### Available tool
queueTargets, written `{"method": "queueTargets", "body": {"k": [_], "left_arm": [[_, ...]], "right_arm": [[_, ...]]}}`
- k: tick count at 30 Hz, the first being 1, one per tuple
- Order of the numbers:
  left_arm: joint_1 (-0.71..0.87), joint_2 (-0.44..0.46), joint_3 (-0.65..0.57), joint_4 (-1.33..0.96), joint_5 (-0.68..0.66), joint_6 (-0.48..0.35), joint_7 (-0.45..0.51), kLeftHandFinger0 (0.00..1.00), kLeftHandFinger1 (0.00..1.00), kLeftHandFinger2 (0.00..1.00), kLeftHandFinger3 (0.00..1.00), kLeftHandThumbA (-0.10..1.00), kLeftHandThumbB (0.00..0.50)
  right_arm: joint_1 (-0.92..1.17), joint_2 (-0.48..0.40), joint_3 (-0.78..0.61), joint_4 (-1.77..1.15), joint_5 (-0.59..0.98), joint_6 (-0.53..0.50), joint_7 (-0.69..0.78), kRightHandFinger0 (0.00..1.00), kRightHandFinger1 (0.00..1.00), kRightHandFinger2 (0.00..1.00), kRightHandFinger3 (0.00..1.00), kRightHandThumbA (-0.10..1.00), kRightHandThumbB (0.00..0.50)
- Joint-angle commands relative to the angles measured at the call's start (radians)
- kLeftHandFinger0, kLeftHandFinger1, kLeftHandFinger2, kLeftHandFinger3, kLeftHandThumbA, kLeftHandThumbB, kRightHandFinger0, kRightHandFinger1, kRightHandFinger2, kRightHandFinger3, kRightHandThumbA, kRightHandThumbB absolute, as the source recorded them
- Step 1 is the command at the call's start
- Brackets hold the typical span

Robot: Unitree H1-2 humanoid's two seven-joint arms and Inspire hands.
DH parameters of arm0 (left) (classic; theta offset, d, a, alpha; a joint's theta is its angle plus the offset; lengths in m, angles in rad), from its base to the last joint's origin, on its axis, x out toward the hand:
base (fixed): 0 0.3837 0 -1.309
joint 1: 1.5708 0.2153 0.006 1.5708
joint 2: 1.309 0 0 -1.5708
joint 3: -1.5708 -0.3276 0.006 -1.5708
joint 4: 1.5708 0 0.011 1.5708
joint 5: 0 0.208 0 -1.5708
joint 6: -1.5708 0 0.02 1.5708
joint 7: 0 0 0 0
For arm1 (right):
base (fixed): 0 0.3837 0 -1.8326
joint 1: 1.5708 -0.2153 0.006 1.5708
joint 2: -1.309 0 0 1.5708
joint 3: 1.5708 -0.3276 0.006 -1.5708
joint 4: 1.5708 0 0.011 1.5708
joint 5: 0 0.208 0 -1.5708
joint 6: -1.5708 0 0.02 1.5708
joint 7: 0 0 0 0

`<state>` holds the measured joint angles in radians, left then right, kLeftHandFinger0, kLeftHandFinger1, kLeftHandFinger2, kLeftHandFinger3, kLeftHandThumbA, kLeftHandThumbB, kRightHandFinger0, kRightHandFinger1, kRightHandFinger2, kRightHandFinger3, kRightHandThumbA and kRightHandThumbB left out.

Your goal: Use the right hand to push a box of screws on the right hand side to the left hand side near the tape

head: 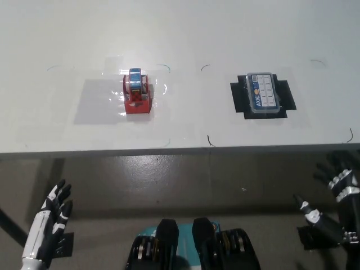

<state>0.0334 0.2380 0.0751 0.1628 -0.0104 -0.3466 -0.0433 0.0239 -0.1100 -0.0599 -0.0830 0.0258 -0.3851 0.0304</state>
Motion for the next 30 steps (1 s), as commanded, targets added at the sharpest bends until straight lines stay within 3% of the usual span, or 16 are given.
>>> {"method": "queueTargets", "body": {"k": [1, 3, 5, 7, 11, 15, 19, 22, 25, 29, 30], "left_arm": [[-0.009, 0.015, 0.009, -0.069, 0.003, -0.064, -0.006, 1.00, 1.00, 1.00, 1.00, 0.86, 0.126], [-0.005, 0.020, 0.008, -0.086, -0.005, -0.067, -0.014, 1.00, 1.00, 1.00, 1.00, 0.87, 0.117], [0.000, 0.020, 0.007, -0.099, -0.005, -0.086, -0.017, 1.00, 1.00, 1.00, 1.00, 0.88, 0.108], [0.001, 0.022, 0.005, -0.111, -0.002, -0.104, -0.021, 1.00, 1.00, 1.00, 1.00, 0.90, 0.103], [0.009, 0.019, 0.001, -0.155, 0.010, -0.088, -0.022, 1.00, 1.00, 1.00, 1.00, 0.94, 0.104], [0.016, 0.016, -0.007, -0.190, 0.003, -0.081, -0.031, 1.00, 1.00, 1.00, 1.00, 0.93, 0.102], [0.024, 0.013, -0.008, -0.216, -0.002, -0.071, -0.037, 1.00, 1.00, 1.00, 1.00, 0.92, 0.106], [0.027, 0.014, -0.010, -0.232, -0.001, -0.072, -0.040, 1.00, 1.00, 1.00, 1.00, 0.93, 0.105], [0.028, 0.009, -0.011, -0.247, -0.006, -0.064, -0.042, 1.00, 1.00, 1.00, 1.00, 0.93, 0.116], [0.032, 0.003, -0.016, -0.260, -0.007, -0.057, -0.046, 1.00, 1.00, 1.00, 1.00, 0.95, 0.131], [0.035, 0.004, -0.020, -0.266, -0.012, -0.054, -0.053, 1.00, 1.00, 1.00, 1.00, 0.97, 0.137]], "right_arm": [[0.001, -0.007, -0.002, -0.181, 0.027, -0.055, 0.006, 0.78, 0.87, 0.98, 1.00, 0.82, 0.160], [-0.002, -0.001, -0.004, -0.231, 0.026, -0.030, 0.000, 0.80, 0.90, 1.00, 1.00, 0.85, 0.181], [-0.015, -0.015, -0.007, -0.269, 0.030, -0.011, 0.005, 0.91, 0.98, 1.00, 1.00, 0.89, 0.173], [-0.045, -0.024, -0.019, -0.283, 0.014, 0.007, 0.000, 1.00, 1.00, 1.00, 1.00, 0.93, 0.191], [-0.133, -0.036, -0.048, -0.280, 0.006, 0.095, -0.020, 1.00, 1.00, 1.00, 1.00, 0.95, 0.230], [-0.249, -0.102, -0.072, -0.194, 0.045, 0.112, 0.008, 1.00, 1.00, 1.00, 1.00, 0.96, 0.186], [-0.358, -0.133, -0.086, -0.098, 0.091, 0.138, 0.013, 1.00, 1.00, 1.00, 1.00, 0.96, 0.255], [-0.448, -0.151, -0.088, -0.014, 0.119, 0.147, 0.025, 1.00, 1.00, 1.00, 1.00, 0.94, 0.247], [-0.544, -0.164, -0.084, 0.061, 0.115, 0.180, 0.029, 1.00, 1.00, 1.00, 1.00, 0.99, 0.308], [-0.644, -0.184, -0.081, 0.182, 0.123, 0.174, 0.050, 1.00, 1.00, 1.00, 1.00, 1.00, 0.301], [-0.678, -0.187, -0.079, 0.221, 0.125, 0.190, 0.054, 1.00, 1.00, 1.00, 1.00, 1.00, 0.324]]}}
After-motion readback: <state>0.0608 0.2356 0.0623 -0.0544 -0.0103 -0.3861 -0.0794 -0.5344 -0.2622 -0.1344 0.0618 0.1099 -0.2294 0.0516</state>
